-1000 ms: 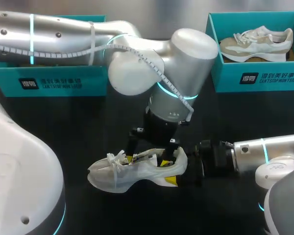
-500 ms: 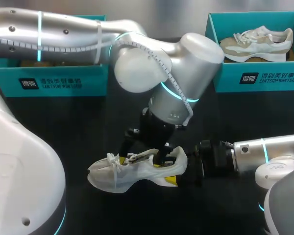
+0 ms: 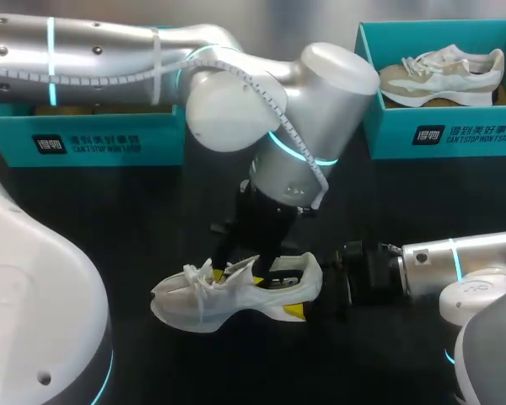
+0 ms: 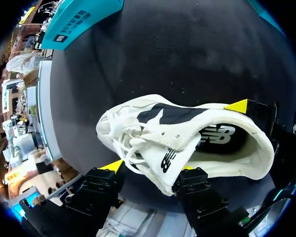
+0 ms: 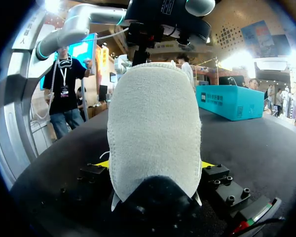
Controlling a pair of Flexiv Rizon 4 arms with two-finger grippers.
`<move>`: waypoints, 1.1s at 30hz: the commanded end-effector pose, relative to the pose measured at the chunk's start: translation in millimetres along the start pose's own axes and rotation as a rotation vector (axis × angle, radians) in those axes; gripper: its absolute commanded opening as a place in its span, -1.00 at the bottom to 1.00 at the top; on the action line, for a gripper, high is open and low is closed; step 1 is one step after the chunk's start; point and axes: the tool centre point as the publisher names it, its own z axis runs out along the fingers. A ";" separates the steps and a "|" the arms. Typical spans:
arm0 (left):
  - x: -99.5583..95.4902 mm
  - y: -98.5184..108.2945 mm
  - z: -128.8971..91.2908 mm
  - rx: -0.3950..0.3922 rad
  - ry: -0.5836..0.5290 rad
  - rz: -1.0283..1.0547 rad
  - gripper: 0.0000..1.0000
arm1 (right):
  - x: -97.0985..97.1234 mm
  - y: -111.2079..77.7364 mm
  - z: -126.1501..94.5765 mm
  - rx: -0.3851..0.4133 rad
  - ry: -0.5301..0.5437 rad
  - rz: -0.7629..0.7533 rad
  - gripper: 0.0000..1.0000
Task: Take the shoe out of the shoebox, open the shoe tongue, remove and reinsert the insole, then place the shoe into the shoebox
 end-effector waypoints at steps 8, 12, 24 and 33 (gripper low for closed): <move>-11.4 7.7 -4.0 0.015 0.066 -0.034 -0.29 | -0.5 1.4 0.1 0.006 0.000 0.001 -1.00; -10.9 7.8 -7.1 0.033 0.080 -0.011 -0.43 | -0.5 1.4 0.1 0.006 0.000 0.001 -1.00; -19.1 14.8 -11.0 0.105 0.210 -0.028 -1.00 | -0.5 1.4 0.1 0.006 0.000 0.001 -1.00; -49.4 23.2 -3.9 0.154 0.436 -0.178 -1.00 | -0.5 1.4 0.1 0.006 0.000 0.001 -1.00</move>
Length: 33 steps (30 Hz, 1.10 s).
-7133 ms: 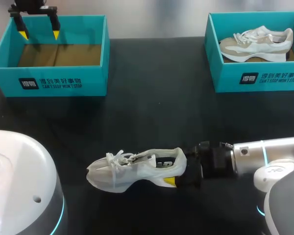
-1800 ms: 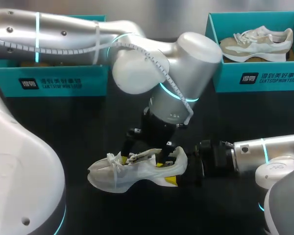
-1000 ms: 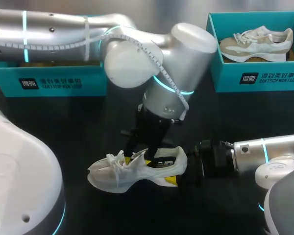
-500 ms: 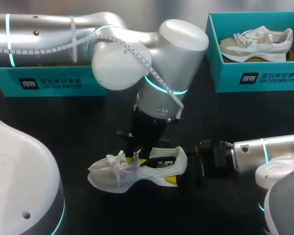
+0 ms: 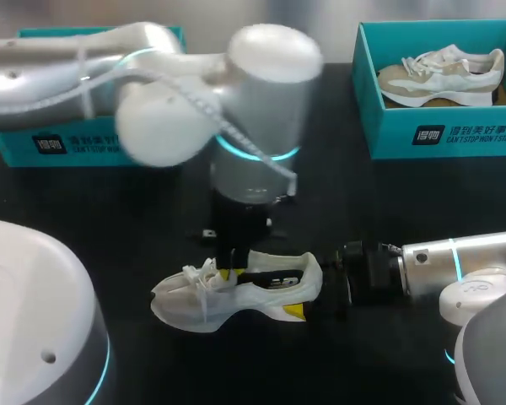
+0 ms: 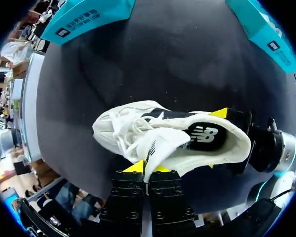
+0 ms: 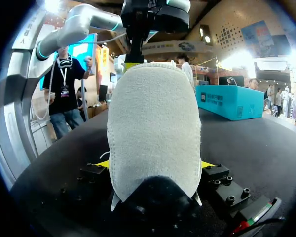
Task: Take the shoe out of the shoebox, open the shoe tongue, remove and reinsert the insole, then place the shoe into the shoebox
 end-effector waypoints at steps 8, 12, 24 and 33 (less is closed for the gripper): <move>-66.9 14.4 17.5 0.028 0.384 -0.182 -1.00 | -0.4 1.4 0.2 0.006 0.000 0.001 -1.00; -76.4 10.7 25.9 0.014 0.448 -0.244 -1.00 | -0.4 1.4 0.2 0.006 0.000 0.001 -1.00; -91.3 -4.2 48.3 -0.011 0.526 -0.398 -1.00 | -0.4 1.4 0.2 0.006 0.000 0.001 -1.00; -95.0 -12.7 70.4 -0.034 0.519 -0.504 -1.00 | -0.4 1.4 0.2 0.006 0.000 0.001 -1.00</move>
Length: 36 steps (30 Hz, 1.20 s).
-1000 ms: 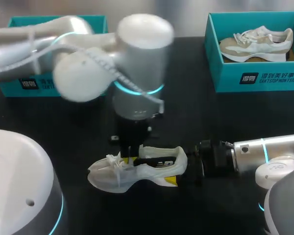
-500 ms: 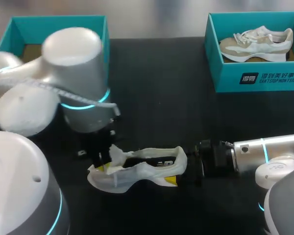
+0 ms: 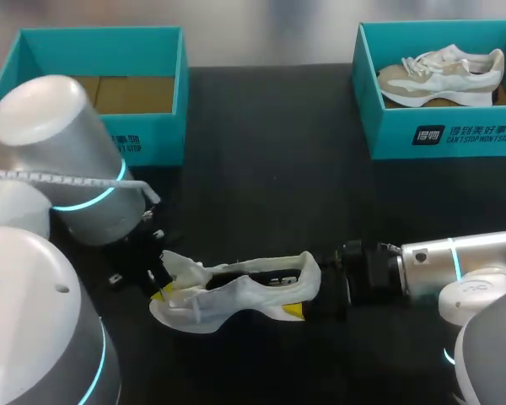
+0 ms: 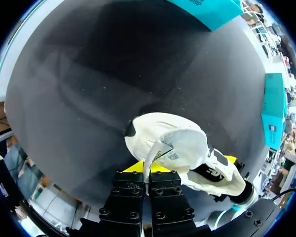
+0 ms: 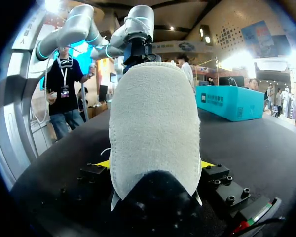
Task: Take the shoe out of the shoebox, open the shoe tongue, remove and reinsert the insole, then place the shoe into the shoebox
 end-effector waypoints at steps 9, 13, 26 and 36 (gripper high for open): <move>-18.9 -10.2 26.8 -0.033 0.092 -0.048 -0.55 | -0.6 -0.7 -1.0 0.007 0.000 0.002 -1.00; -22.4 -7.9 21.7 -0.043 0.085 -0.034 0.01 | -0.6 -0.7 -1.0 0.007 0.000 0.002 -1.00; -20.1 7.0 -32.4 -0.033 0.140 0.101 1.00 | -0.6 -0.7 -1.0 0.007 0.000 0.002 -1.00; 2.9 19.5 -74.2 -0.030 0.151 0.267 0.76 | -0.6 -0.7 -1.0 0.007 0.000 0.002 -1.00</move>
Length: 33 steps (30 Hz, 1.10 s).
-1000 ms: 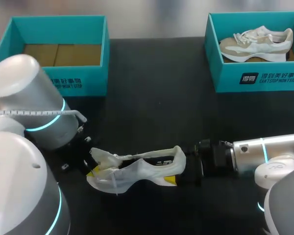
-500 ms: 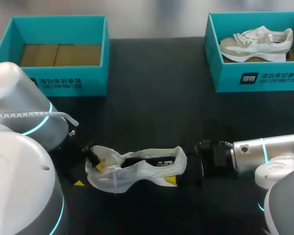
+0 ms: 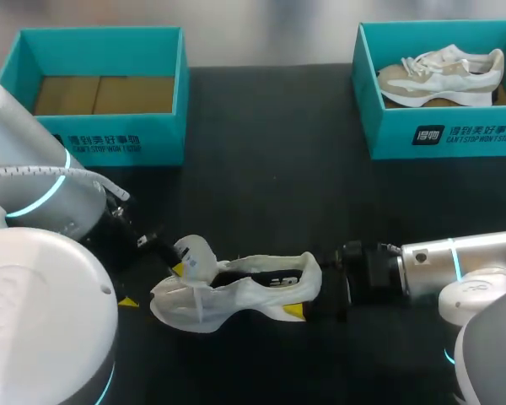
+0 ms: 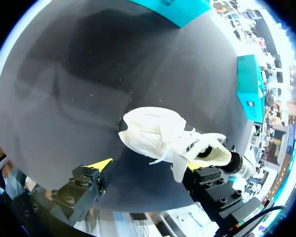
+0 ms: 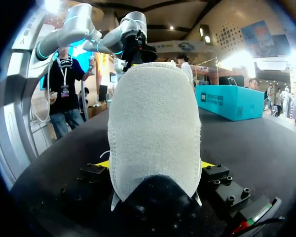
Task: Take the shoe out of the shoebox, open the shoe tongue, remove and reinsert the insole, then place the shoe into the shoebox
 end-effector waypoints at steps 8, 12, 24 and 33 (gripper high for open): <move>37.1 5.3 -52.7 -0.017 -0.049 0.194 0.70 | -0.3 1.2 -0.5 0.005 0.000 0.001 -1.00; 52.8 4.3 -58.3 -0.017 -0.086 0.297 0.58 | -0.3 1.2 -0.5 0.005 0.000 0.001 -1.00; 88.3 3.4 -68.0 -0.138 -0.165 0.809 0.36 | -0.3 1.2 -0.5 0.005 0.000 0.001 -1.00; 108.1 16.2 -84.5 -0.160 -0.186 1.261 -1.00 | -0.3 1.2 -0.5 0.005 0.000 0.001 -1.00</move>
